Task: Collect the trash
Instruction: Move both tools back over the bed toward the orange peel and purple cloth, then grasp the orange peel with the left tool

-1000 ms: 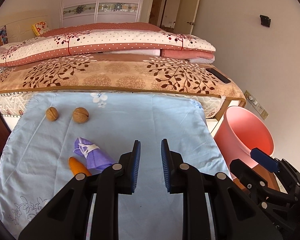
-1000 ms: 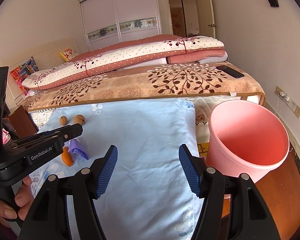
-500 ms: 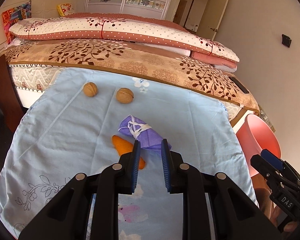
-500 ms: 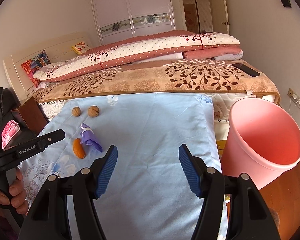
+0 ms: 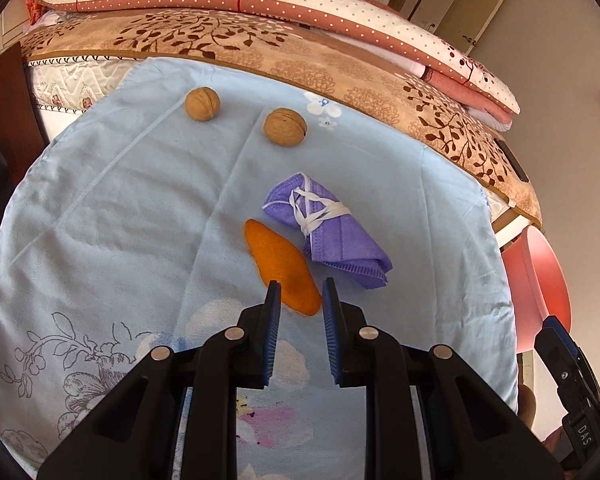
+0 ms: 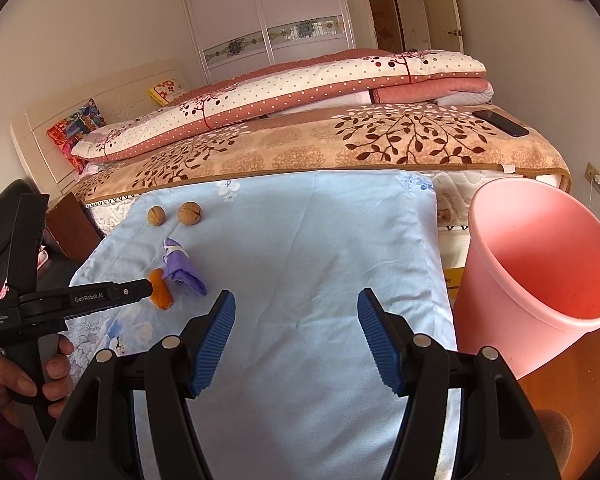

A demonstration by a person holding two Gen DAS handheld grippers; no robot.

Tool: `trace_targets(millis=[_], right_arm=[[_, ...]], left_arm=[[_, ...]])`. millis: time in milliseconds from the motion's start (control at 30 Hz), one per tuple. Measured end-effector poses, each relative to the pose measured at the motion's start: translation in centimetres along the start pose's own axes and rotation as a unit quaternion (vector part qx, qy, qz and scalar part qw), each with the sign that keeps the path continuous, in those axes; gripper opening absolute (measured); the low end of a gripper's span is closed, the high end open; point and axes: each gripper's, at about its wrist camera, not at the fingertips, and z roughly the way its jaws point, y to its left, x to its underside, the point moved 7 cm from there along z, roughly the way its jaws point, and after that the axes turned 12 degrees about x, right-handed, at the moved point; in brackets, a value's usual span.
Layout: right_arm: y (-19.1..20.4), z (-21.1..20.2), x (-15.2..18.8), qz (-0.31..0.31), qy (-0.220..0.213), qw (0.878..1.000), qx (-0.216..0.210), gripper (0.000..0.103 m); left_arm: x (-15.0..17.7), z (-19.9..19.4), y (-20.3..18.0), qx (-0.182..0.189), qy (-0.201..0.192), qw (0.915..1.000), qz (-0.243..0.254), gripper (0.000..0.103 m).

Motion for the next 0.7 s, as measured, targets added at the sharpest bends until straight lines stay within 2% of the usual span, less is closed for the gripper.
trace_targets(millis=[167,267,300,500,633,700], right_arm=[[0.1,0.4,0.1,-0.003,0.005,1.0,-0.002,0.063],[0.5,0.6,0.2,-0.009,0.009,1.0,-0.005,0.063],[0.6,0.8,0.1,-0.011,0.011,1.0,-0.007,0.063],[2.3,1.5,-0.4,-0.032,0.018,0.999,-0.024,0.063],[3.8,2.2,-0.9,-0.045,0.022,0.998,-0.031,0.063],[4.5,2.6,-1.1,-0.05,0.025,0.998,-0.037,0.063]], left_arm=[[0.0,1.2,0.7,-0.023,0.011,0.9996,-0.014,0.021],[-0.4,1.4,1.1,-0.029,0.008,0.9992,-0.027,0.033],[-0.6,1.5,1.1,-0.029,0.007,0.9992,-0.027,0.033],[-0.8,2.0,0.7,-0.025,0.007,0.9995,-0.018,0.034],[-0.9,1.8,0.7,-0.016,-0.007,0.9998,-0.007,0.033],[-0.9,1.6,0.9,-0.01,-0.009,0.9999,-0.005,0.026]])
